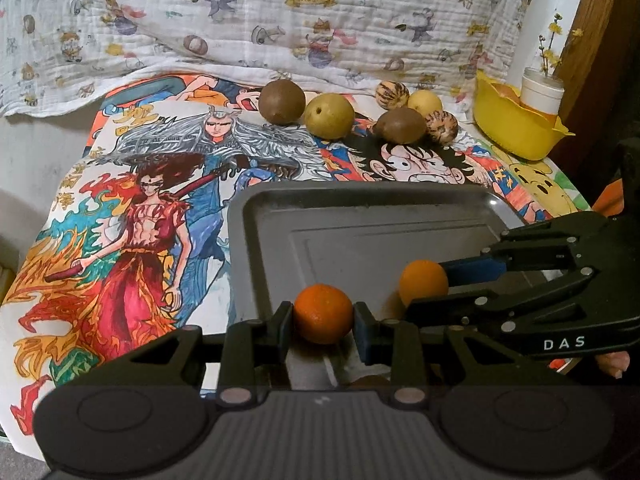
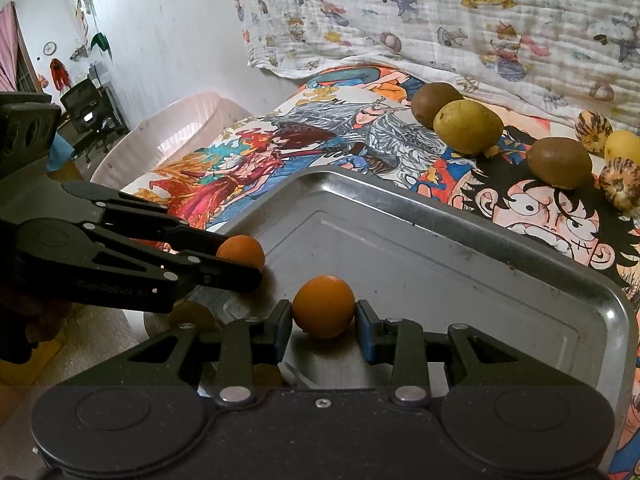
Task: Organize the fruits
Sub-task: 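Carry the orange over the tray with the left tool while the right tool carries its orange, then open the left tool to drop the orange into the tray while the right tool drops its orange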
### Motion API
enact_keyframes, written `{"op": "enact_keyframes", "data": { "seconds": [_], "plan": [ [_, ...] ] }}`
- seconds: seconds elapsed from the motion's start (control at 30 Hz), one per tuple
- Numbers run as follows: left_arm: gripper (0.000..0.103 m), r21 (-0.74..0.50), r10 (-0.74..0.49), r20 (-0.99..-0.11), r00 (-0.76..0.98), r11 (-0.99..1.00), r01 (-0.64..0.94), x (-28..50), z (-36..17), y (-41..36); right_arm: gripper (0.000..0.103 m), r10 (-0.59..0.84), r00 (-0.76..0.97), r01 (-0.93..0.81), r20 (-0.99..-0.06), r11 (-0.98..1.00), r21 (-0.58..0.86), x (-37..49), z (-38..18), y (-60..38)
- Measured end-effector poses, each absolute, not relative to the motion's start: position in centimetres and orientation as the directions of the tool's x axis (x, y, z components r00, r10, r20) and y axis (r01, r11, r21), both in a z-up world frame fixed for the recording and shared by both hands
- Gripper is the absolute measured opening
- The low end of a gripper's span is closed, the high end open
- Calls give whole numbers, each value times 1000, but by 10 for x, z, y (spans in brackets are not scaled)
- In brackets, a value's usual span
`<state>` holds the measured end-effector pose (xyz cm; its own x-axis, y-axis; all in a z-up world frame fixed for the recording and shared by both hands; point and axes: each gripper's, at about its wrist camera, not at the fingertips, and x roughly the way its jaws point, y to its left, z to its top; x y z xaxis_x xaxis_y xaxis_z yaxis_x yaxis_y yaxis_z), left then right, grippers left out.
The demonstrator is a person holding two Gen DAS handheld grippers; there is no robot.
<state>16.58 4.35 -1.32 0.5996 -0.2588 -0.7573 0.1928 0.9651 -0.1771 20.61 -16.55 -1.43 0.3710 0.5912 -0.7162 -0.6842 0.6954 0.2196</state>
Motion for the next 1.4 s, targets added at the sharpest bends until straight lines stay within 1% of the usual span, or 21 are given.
{"op": "enact_keyframes", "data": {
  "seconds": [0.2, 0.27, 0.33, 0.47, 0.5, 0.53, 0.57, 0.63, 0.7, 0.73, 0.8, 0.83, 0.9, 1.03, 1.23, 1.4],
  "plan": [
    [35, -184, -266, -757, 596, 963, 195, 165, -13, 43, 39, 588, 368, -683, -721, 697, 220, 206, -15, -165],
    [40, -193, -272, -757, 594, 962, 194, 166, -13, 43, 39, 591, 366, -680, -719, 697, 226, 206, -15, -166],
    [47, -199, -275, -758, 592, 961, 191, 165, -13, 44, 41, 592, 368, -677, -717, 699, 229, 206, -13, -167],
    [49, -188, -261, -748, 610, 965, 182, 162, -8, 44, 47, 595, 380, -670, -708, 705, 233, 204, -7, -172],
    [51, -190, -262, -743, 616, 965, 181, 160, -5, 45, 49, 596, 384, -668, -705, 707, 233, 204, -5, -174],
    [56, -191, -261, -737, 624, 965, 180, 158, -3, 45, 51, 597, 390, -665, -701, 709, 234, 203, -3, -176],
    [60, -190, -260, -731, 631, 966, 179, 157, -1, 45, 55, 598, 394, -662, -698, 711, 236, 202, -1, -178],
    [78, -179, -249, -718, 650, 968, 173, 152, 5, 44, 62, 602, 403, -656, -689, 715, 241, 199, 4, -183],
    [88, -170, -239, -709, 664, 971, 168, 147, 10, 43, 76, 604, 413, -652, -681, 719, 242, 196, 9, -188],
    [90, -169, -238, -705, 668, 971, 168, 145, 12, 43, 79, 604, 418, -651, -678, 720, 241, 194, 12, -191],
    [95, -169, -238, -705, 668, 971, 168, 141, 15, 43, 89, 603, 426, -648, -674, 724, 238, 189, 17, -197],
    [98, -166, -233, -706, 668, 972, 163, 138, 17, 43, 91, 603, 428, -647, -673, 724, 238, 187, 20, -201],
    [99, -158, -225, -711, 666, 974, 160, 133, 19, 43, 99, 604, 427, -642, -674, 727, 244, 183, 24, -208],
    [102, -155, -228, -722, 653, 973, 169, 124, 23, 44, 102, 586, 439, -632, -681, 740, 229, 174, 33, -225],
    [102, -175, -268, -754, 599, 962, 210, 116, 26, 42, 102, 526, 441, -604, -727, 773, 193, 170, 32, -247],
    [102, -145, -262, -776, 574, 959, 242, 112, 28, 35, 102, 486, 441, -574, -755, 799, 180, 174, 28, -263]
  ]
}}
